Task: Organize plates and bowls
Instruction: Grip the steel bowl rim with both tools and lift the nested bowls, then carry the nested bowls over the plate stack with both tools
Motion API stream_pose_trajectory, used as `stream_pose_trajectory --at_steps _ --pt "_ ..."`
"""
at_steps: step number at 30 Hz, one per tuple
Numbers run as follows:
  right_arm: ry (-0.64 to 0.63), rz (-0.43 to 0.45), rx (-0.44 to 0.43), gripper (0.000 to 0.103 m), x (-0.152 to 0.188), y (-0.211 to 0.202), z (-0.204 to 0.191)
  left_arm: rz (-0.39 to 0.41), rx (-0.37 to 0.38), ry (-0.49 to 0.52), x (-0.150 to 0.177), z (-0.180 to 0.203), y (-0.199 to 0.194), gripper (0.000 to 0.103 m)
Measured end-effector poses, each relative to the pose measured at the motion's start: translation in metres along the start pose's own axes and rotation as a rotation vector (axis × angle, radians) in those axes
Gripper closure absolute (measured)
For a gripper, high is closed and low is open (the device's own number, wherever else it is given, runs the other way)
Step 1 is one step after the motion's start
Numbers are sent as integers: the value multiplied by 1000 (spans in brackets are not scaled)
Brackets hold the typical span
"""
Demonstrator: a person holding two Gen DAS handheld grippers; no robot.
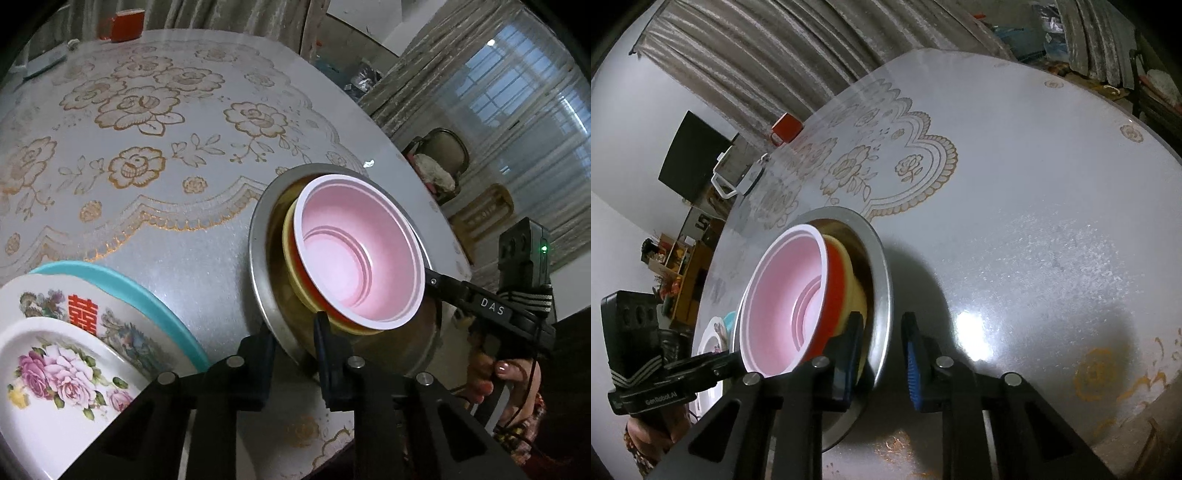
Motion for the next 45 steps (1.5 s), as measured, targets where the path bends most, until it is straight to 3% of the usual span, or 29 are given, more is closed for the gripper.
stream_pose_trajectory --at_steps 7,23,33,45 --pt "-50 16 18 91 2 4 -7 34 9 18 6 5 -2 82" --pt "-118 72 84 90 13 -17 -6 80 -18 61 26 30 0 77" --pt "-147 98 72 90 16 -32 -24 158 -40 70 35 34 -28 76" --pt "-236 113 54 89 21 -43 -72 253 -77 50 57 23 -73 75"
Point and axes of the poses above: each gripper's, at about its wrist camera, not at the fingertips, and y roughly the way its jaws point, z to its right, x to its underside, the point moved 4 cm from there along y, roughly the way its jaws point, and after that the axes turned 6 degrees about -z, right-handed, at the moved point
